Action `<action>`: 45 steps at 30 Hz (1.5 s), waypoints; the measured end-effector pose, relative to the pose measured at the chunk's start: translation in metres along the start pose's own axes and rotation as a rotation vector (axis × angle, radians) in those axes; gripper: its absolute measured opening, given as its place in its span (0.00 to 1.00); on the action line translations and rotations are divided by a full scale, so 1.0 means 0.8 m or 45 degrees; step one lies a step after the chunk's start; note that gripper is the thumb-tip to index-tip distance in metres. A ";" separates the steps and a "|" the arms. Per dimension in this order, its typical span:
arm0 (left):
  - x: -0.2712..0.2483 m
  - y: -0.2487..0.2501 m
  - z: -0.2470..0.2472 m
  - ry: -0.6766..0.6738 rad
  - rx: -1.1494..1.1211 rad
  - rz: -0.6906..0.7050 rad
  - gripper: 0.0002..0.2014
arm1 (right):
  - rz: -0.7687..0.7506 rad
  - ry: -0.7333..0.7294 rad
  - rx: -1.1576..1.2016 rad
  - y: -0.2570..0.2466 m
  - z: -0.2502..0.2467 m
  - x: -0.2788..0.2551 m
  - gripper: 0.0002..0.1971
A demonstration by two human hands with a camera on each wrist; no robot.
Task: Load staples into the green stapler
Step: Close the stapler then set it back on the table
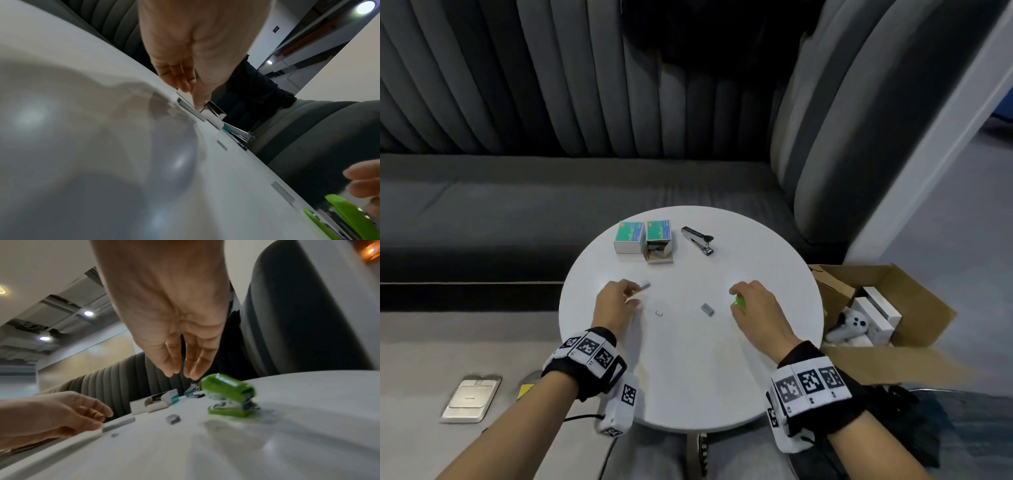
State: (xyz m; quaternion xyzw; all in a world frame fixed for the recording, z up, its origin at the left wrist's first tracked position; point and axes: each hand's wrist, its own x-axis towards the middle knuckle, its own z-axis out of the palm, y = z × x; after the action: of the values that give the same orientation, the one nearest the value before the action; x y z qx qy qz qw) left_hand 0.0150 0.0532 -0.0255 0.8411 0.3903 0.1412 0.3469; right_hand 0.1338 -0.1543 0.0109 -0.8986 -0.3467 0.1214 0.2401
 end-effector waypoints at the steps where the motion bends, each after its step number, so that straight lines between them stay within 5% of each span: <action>1: 0.003 -0.005 -0.003 0.000 0.015 -0.019 0.12 | -0.016 -0.054 -0.005 -0.006 0.005 0.005 0.17; 8: 0.015 -0.023 -0.013 -0.198 0.033 -0.055 0.24 | -0.023 -0.372 -0.228 -0.035 0.040 0.029 0.24; 15: 0.034 -0.017 -0.019 -0.254 0.146 -0.035 0.24 | -0.013 -0.329 -0.254 -0.050 0.064 0.047 0.16; 18: 0.044 -0.010 -0.018 -0.304 0.236 -0.014 0.16 | 0.000 -0.307 -0.206 -0.058 0.069 0.052 0.15; 32: 0.084 -0.008 -0.014 -0.214 0.024 -0.230 0.15 | 0.259 -0.261 0.394 -0.103 0.094 0.140 0.03; 42: 0.080 -0.004 -0.016 -0.253 0.034 -0.058 0.10 | 0.236 -0.258 0.557 -0.096 0.082 0.145 0.13; 45: 0.056 0.000 -0.025 -0.510 0.108 0.110 0.08 | 0.199 -0.225 0.529 -0.084 0.064 0.130 0.13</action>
State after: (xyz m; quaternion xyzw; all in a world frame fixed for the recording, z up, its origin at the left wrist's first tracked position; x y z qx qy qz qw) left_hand 0.0345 0.0967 -0.0124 0.8822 0.2828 -0.0307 0.3753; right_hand 0.1525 -0.0226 -0.0035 -0.8398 -0.2634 0.2867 0.3783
